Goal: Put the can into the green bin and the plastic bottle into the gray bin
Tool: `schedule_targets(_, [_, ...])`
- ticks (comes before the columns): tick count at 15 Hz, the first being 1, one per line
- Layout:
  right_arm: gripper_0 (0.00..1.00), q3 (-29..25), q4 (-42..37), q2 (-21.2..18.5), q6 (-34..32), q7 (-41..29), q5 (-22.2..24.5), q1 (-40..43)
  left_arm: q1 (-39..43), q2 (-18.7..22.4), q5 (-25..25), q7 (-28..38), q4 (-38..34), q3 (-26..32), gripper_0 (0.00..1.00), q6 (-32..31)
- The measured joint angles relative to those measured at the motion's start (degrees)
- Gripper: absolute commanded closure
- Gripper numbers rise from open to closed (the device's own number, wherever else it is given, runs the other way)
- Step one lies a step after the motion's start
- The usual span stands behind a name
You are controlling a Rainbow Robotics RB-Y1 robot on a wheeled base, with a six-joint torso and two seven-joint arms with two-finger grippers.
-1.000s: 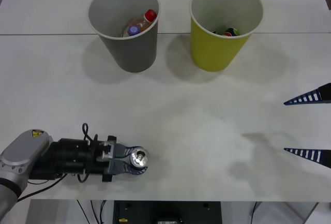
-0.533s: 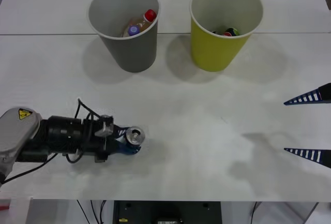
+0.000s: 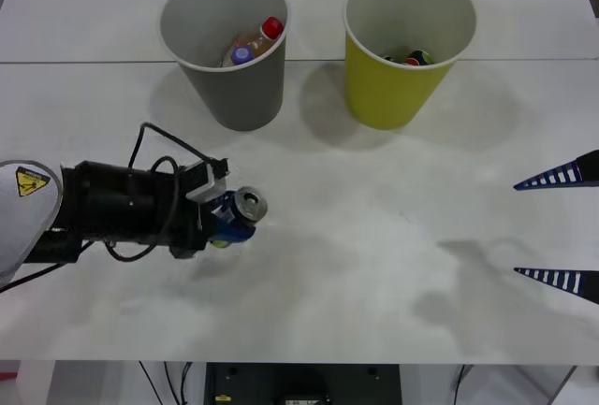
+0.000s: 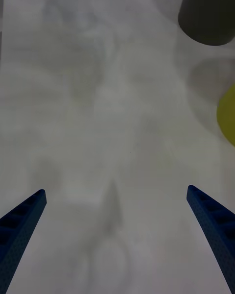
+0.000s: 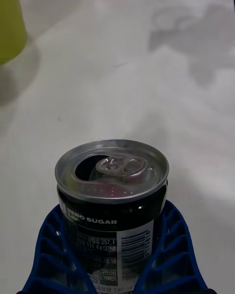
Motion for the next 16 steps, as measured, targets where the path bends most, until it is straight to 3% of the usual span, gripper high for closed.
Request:
schedule_targets(3, [0.0,0.0,0.0,0.0,0.0,0.0,0.0,0.0,-4.9,-0.5,-7.7,13.4,-6.2,0.0,1.0,-5.5])
schedule_targets(9, [0.0,0.0,0.0,0.0,0.0,0.0,0.0,0.0,-19.4,-7.1,-17.8,30.9,-6.5,0.0,1.0,-17.4])
schedule_targets(11, [0.0,0.0,0.0,0.0,0.0,0.0,0.0,0.0,-26.0,-10.4,-21.2,36.3,-4.5,0.0,1.0,-20.6])
schedule_targets(16, [0.0,0.0,0.0,0.0,0.0,0.0,0.0,0.0,-42.4,-16.1,-23.1,38.8,8.1,0.0,1.0,-20.8])
